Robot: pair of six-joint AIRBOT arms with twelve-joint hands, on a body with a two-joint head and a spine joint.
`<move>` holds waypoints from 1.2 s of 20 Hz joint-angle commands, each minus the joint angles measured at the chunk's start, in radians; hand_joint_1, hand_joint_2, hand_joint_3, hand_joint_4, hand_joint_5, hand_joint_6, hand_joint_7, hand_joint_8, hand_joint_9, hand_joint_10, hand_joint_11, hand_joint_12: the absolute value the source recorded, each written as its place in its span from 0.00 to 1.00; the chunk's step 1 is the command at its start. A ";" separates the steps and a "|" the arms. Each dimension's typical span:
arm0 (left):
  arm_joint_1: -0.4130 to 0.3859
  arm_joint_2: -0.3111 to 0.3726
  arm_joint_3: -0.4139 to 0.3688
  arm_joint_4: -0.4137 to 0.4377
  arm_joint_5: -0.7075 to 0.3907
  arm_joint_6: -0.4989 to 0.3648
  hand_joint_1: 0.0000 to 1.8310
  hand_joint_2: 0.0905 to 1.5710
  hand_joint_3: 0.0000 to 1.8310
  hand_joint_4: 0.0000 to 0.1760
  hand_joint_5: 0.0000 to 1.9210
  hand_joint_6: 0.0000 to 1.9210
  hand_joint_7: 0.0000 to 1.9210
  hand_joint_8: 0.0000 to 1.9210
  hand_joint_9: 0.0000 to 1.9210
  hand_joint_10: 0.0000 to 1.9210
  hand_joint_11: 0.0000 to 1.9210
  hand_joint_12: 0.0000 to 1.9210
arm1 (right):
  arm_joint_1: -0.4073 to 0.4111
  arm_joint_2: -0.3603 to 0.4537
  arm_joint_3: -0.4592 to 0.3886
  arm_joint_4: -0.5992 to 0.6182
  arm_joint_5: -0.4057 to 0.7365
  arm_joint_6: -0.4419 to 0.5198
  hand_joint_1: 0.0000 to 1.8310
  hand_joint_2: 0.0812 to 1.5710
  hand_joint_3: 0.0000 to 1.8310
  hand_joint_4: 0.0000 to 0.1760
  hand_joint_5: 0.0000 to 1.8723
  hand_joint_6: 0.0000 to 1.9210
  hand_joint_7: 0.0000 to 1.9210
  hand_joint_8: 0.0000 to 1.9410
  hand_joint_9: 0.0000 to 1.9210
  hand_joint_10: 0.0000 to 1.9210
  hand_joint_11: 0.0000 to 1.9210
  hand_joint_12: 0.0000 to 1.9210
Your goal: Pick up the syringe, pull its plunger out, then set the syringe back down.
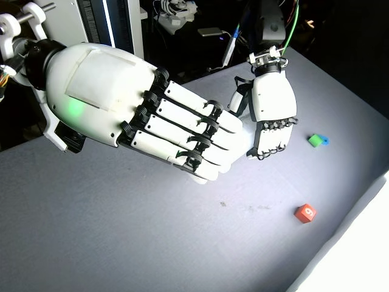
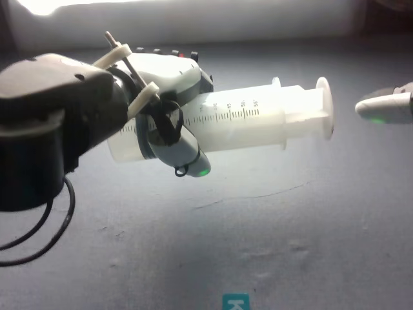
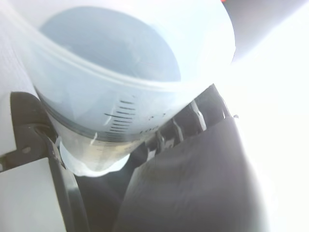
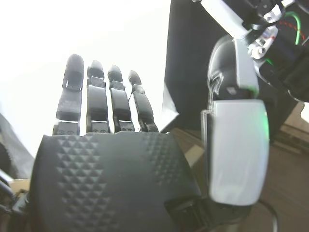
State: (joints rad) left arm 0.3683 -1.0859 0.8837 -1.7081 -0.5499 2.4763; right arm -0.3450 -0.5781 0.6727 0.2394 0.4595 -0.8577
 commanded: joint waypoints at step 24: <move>-0.089 0.037 -0.021 -0.055 0.009 0.083 0.66 0.72 0.00 0.00 0.48 0.51 0.48 0.66 0.42 0.59 0.29 0.76 | 0.041 -0.235 0.193 0.158 -0.047 0.058 0.57 0.62 0.01 0.00 0.07 0.00 0.06 0.00 0.08 0.00 0.00 0.33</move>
State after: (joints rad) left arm 0.2977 -1.0546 0.8631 -1.8133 -0.5522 2.5618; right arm -0.3130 -0.8257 0.8673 0.4026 0.2947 -0.8040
